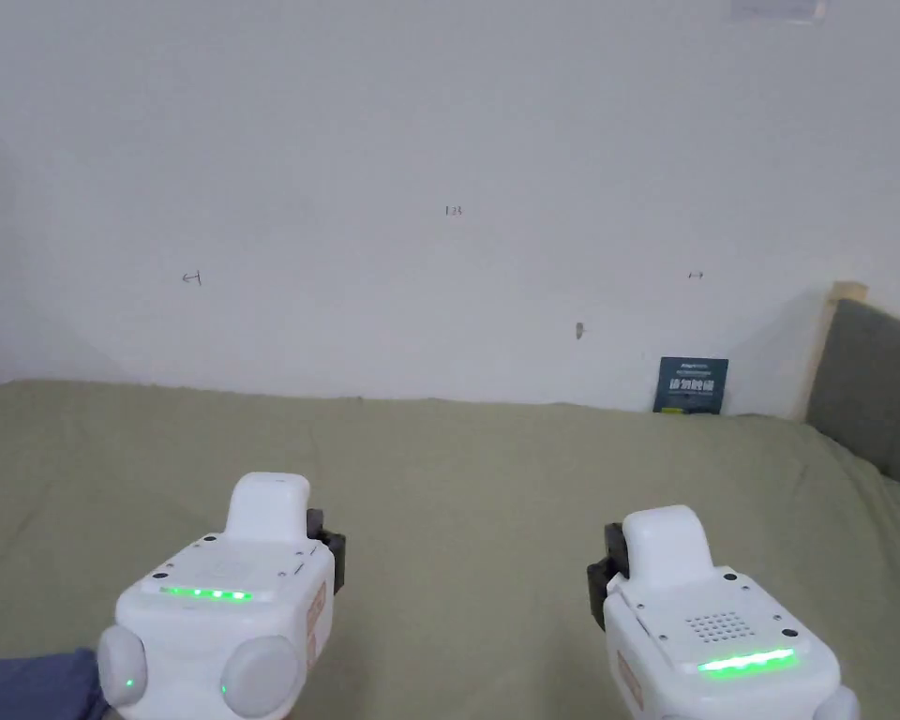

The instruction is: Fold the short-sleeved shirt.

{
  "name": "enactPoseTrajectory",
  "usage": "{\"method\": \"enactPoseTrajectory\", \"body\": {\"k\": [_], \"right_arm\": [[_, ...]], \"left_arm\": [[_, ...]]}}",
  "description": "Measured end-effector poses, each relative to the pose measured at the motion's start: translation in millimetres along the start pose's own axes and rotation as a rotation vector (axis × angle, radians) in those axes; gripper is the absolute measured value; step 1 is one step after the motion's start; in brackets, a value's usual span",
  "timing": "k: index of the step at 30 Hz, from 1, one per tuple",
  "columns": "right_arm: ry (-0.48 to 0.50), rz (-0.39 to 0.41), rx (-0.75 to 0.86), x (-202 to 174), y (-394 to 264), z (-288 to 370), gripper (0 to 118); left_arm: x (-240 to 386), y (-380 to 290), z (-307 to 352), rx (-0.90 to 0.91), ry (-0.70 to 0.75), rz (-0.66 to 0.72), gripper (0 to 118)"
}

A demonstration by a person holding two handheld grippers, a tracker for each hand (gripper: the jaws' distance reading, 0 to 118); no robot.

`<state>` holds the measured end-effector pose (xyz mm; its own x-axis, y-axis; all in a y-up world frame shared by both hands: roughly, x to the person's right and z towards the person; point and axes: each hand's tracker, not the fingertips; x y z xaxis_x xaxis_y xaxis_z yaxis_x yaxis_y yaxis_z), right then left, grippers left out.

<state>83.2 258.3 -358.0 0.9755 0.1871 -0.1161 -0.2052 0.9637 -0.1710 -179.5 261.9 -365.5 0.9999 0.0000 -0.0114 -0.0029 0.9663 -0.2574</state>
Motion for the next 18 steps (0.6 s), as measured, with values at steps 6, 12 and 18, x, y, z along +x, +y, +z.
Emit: {"method": "enactPoseTrajectory", "body": {"k": [6, 12, 18], "right_arm": [[-0.021, -0.052, 0.009, 14.4, 1.5, 26.5, 0], [-0.018, -0.113, 0.008, 26.9, -1.1, 29.9, 0], [-0.017, -0.114, 0.019, 26.4, -0.5, 30.5, 0]], "left_arm": [[9.5, 11.4, 29.5, 0.035, -0.004, -0.042, 0], [-4.0, 12.6, 28.0, 0.034, 0.013, -0.04, 0], [-14.1, 11.6, 19.7, 0.048, 0.026, -0.036, 0]]}}
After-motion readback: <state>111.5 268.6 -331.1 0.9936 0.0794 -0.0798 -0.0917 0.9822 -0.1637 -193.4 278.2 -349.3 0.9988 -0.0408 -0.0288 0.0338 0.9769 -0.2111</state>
